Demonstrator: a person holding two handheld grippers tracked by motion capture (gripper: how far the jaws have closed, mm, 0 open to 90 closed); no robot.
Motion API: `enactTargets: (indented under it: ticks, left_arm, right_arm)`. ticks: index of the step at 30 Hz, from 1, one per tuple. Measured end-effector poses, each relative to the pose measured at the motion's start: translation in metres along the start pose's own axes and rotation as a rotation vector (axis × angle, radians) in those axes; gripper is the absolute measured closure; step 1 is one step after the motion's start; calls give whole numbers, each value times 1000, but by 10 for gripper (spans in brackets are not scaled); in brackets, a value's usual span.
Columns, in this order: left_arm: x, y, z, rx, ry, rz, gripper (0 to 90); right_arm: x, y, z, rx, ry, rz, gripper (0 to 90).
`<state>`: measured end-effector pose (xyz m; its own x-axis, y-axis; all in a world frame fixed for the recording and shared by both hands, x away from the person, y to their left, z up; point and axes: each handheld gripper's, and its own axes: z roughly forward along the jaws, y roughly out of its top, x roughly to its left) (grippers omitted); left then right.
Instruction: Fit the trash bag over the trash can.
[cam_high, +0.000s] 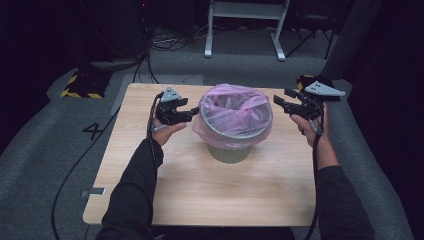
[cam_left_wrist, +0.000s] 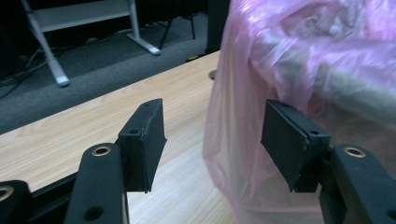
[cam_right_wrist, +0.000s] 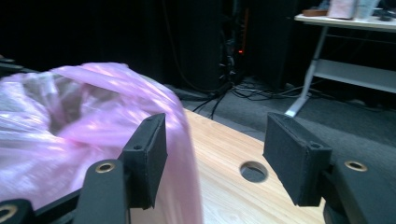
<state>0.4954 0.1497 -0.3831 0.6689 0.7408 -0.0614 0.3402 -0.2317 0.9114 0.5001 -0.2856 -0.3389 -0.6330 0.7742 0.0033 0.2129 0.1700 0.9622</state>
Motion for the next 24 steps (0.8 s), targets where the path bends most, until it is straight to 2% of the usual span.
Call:
enactTargets:
  ticks: [7,12,14,16,18,20,24]
  left_arm:
    - [-5,6,9,7,3,9,418]
    - [-10,8,15,22,-11,31,561]
    - [-11,9,17,20,-14,42,619]
    - [-13,11,17,16,-22,60,694]
    - [-14,12,19,21,-32,72,766]
    - [-14,11,20,17,-43,70,812]
    - [-14,11,23,16,-62,74,868]
  right_arm:
    - [12,19,20,43,54,-49,408]
    - [15,26,37,97,62,-69,408]
    - [14,28,43,105,94,-53,421]
    - [14,30,47,119,87,-61,472]
    - [13,30,52,139,99,-71,543]
    - [12,29,56,152,86,-77,627]
    - [13,27,61,166,101,-92,737]
